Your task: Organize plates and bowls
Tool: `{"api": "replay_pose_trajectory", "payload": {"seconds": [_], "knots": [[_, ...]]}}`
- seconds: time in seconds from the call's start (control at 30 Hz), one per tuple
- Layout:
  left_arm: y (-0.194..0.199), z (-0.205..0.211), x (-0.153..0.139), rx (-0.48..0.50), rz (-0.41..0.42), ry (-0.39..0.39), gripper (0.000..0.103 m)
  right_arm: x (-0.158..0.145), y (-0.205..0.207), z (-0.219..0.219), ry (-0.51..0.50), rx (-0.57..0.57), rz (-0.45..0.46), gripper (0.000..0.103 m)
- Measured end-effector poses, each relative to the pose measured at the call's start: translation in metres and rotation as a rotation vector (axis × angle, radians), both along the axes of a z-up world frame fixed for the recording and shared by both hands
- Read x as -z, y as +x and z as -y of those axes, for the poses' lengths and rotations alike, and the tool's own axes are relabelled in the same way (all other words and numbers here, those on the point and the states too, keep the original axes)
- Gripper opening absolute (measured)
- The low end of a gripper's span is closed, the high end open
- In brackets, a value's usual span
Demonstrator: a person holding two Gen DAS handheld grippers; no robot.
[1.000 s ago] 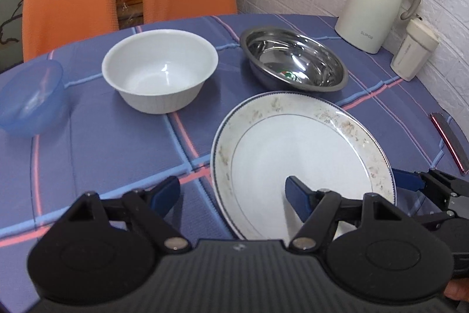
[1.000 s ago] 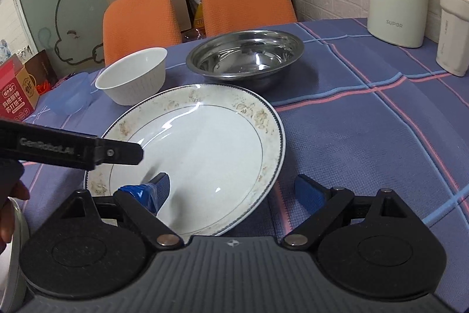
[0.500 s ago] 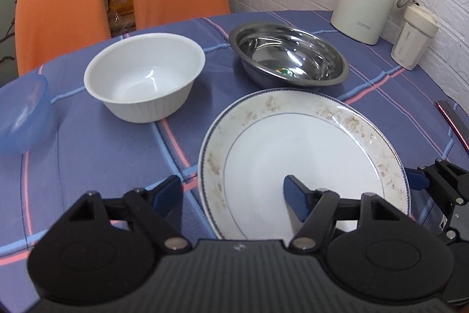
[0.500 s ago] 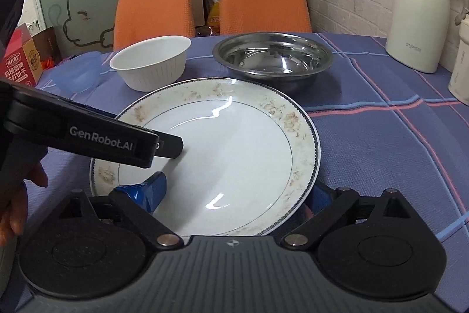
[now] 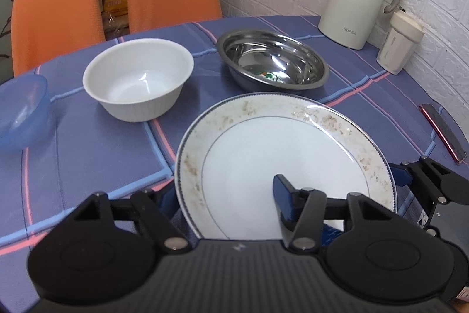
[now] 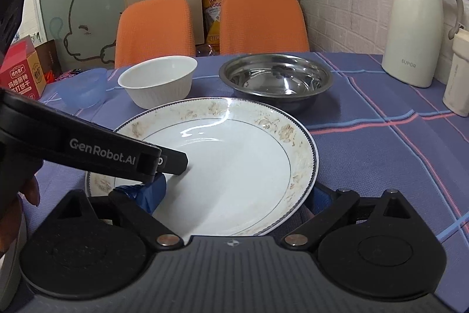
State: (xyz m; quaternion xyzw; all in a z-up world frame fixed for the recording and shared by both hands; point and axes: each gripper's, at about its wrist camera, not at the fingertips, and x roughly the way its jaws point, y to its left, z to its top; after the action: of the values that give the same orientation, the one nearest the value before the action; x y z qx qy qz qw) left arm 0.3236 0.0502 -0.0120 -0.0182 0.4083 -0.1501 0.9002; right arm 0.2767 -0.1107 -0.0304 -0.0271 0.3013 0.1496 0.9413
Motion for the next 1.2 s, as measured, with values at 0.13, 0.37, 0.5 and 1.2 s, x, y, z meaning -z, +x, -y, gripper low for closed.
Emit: {"api": "replay_pose_trajectory", "payload": {"seconds": [0.13,0.37,0.5,1.2], "knots": [[-0.011,-0.003,-0.004,-0.007,0.006,0.009,0.054,-0.002,-0.005,-0.004,-0.004,-0.009,-0.004,0.085],[-0.057,-0.032,-0.031,-0.080,0.058,0.007,0.054,-0.026,-0.041,-0.028,0.024,-0.054,0.042,0.085],[-0.103,-0.061,-0.048,-0.148,0.086,0.036,0.055,-0.037,-0.074,-0.053,0.053,-0.136,0.061,0.085],[-0.230,-0.154,-0.006,-0.425,0.035,0.031,0.057,-0.011,-0.165,-0.139,-0.008,-0.404,-0.022,0.085]]}}
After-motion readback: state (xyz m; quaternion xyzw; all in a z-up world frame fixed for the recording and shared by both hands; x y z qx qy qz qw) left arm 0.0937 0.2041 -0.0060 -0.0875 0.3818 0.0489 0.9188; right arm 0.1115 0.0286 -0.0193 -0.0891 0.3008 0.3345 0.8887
